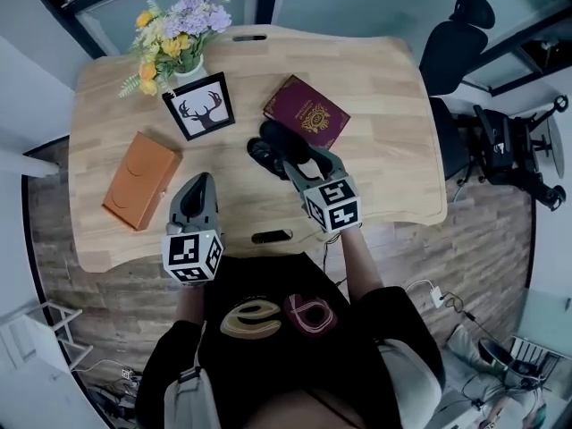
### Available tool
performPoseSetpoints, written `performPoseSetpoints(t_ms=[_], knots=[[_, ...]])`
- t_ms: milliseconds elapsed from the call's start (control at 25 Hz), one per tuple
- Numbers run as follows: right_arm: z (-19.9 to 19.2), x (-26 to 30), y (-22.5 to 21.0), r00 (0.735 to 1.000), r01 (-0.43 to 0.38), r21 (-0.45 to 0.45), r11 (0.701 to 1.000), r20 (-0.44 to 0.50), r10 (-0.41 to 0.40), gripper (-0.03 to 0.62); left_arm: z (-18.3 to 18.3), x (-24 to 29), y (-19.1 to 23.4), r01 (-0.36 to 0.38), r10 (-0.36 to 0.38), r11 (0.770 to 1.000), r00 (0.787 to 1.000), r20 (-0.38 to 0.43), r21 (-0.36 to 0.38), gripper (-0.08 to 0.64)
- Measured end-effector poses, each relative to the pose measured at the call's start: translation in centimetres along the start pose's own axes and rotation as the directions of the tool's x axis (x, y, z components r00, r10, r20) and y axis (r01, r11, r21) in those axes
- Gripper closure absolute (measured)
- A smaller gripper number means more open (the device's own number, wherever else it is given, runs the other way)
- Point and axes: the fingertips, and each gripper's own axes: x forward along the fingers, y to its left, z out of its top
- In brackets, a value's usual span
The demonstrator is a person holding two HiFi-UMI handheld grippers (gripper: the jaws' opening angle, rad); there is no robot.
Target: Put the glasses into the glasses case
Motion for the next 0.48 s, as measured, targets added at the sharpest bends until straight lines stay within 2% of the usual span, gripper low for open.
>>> performPoseSetpoints(t_ms=[120,360,480], knots=[[0.8,-1.6,0.7,0.999,0.027,0.016,1.0,0.039,-0.027,0.36,0.5,-0.2,-0.6,0.034,-0.034,0.999,0.999,0.016,0.002,0.54],[1.4,-4.5,1.4,0.981,0.128,0.097,0.987,0.134,-0.141,0.36,0.7,-1.2,-1.5,0.091,-0.091,0.996,0.995,0.029,0.01,0.54],[1.1,-5.5,2.2,0.975,0.151,0.122,0.981,0.148,-0.168,0.36,0.8,-1.8,-1.8,0.114,-0.114,0.993,0.993,0.037,0.016,0.54]])
